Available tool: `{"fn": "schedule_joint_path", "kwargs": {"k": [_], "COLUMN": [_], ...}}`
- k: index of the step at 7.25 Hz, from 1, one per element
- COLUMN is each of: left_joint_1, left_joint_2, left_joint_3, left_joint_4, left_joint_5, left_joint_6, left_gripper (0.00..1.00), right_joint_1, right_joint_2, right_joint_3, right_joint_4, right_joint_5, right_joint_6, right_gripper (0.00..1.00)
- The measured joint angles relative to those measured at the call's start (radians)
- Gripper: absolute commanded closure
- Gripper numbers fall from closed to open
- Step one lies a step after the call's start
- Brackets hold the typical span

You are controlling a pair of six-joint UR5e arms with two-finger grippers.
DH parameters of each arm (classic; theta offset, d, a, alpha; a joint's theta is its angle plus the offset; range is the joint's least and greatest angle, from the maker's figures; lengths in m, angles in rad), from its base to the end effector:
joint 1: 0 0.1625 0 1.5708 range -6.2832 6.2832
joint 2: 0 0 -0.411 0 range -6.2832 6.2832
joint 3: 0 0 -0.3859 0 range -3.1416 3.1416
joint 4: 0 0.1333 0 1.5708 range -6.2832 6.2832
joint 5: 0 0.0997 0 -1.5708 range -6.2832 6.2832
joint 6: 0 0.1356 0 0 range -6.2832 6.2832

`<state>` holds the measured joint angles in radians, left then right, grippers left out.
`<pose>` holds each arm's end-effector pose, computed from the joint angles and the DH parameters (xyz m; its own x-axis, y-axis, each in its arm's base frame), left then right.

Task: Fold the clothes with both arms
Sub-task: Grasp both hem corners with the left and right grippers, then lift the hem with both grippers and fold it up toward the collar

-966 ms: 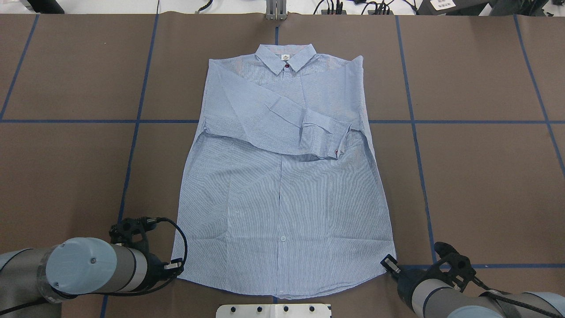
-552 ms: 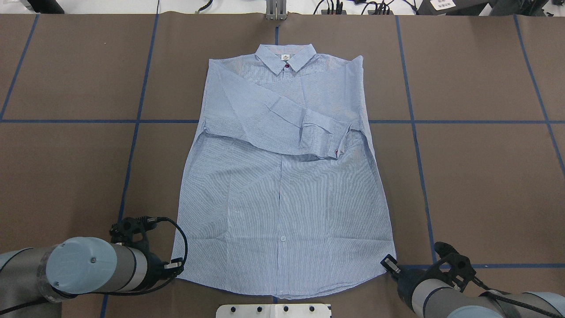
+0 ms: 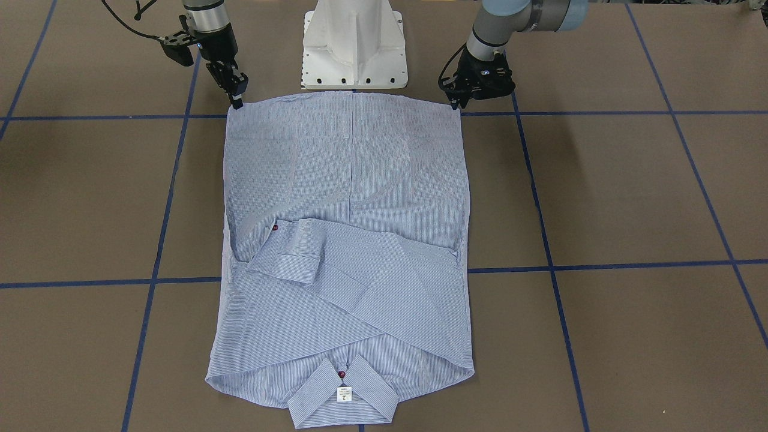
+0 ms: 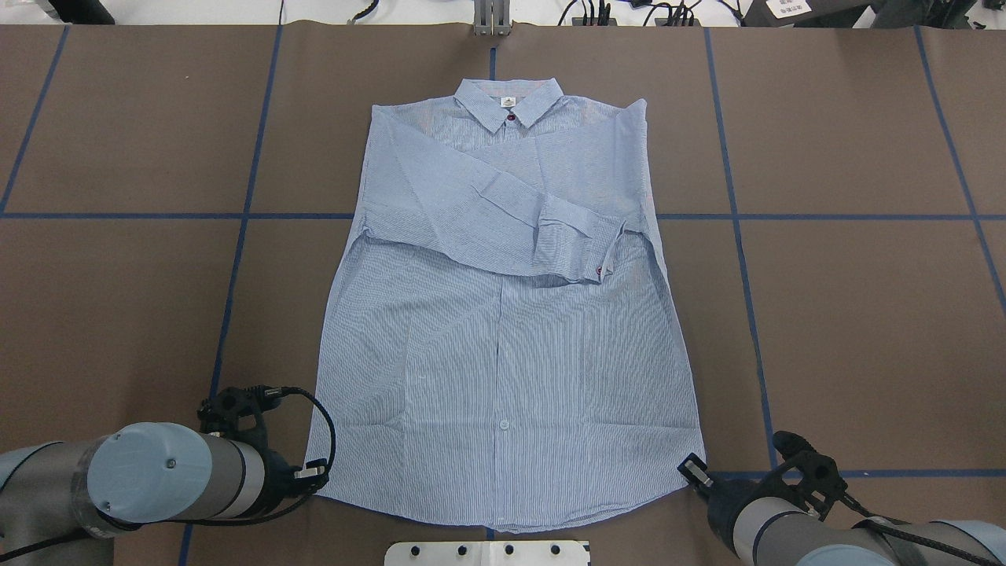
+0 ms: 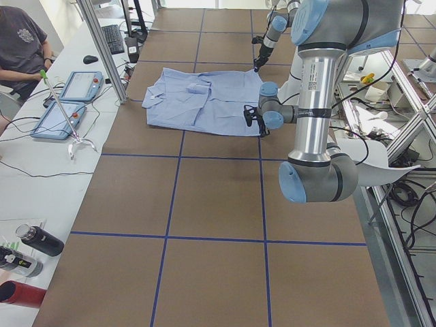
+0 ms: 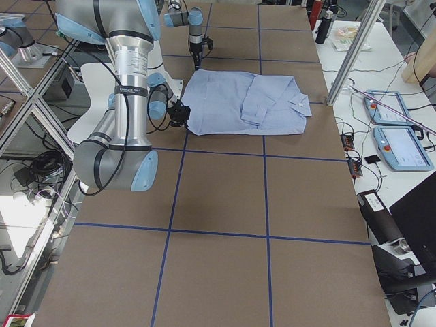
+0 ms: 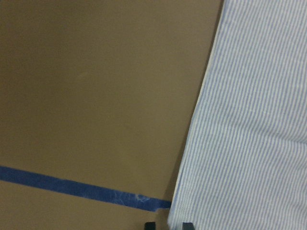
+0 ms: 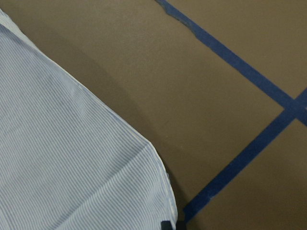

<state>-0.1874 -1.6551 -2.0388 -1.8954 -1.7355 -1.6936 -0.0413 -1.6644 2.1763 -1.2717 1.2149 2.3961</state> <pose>0.4998 -0.2078 0.3785 0.6163 -0.2398 -0.7501 0.1365 0.9706 -0.1982 -0.4659 -0.1614 0.3979 0.3098 0.6765 0.6681 -0.6506 0.6633 -0.3699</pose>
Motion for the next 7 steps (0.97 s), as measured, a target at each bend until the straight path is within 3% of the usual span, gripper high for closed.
{"fn": "schedule_joint_path", "kwargs": {"k": [1, 2, 3, 7], "left_joint_1": [0.0, 0.0, 0.0, -0.018], "left_joint_2": [-0.002, -0.003, -0.003, -0.006], "left_joint_3": [0.004, 0.008, 0.011, -0.009], "left_joint_4": [0.0, -0.001, -0.001, 0.0], "left_joint_5": [0.0, 0.0, 0.001, 0.0], "left_joint_6": [0.0, 0.0, 0.0, 0.021], "left_gripper": [0.66, 0.78, 1.0, 1.0], "right_joint_1": [0.0, 0.0, 0.0, 0.0], "right_joint_2": [0.0, 0.0, -0.001, -0.007], "right_joint_3": [-0.001, -0.001, -0.001, -0.001], "right_joint_4": [0.0, 0.0, 0.0, -0.001], "right_joint_5": [0.0, 0.0, 0.0, 0.0], "right_joint_6": [0.0, 0.0, 0.0, 0.0], "right_gripper": [1.0, 1.0, 1.0, 1.0]}}
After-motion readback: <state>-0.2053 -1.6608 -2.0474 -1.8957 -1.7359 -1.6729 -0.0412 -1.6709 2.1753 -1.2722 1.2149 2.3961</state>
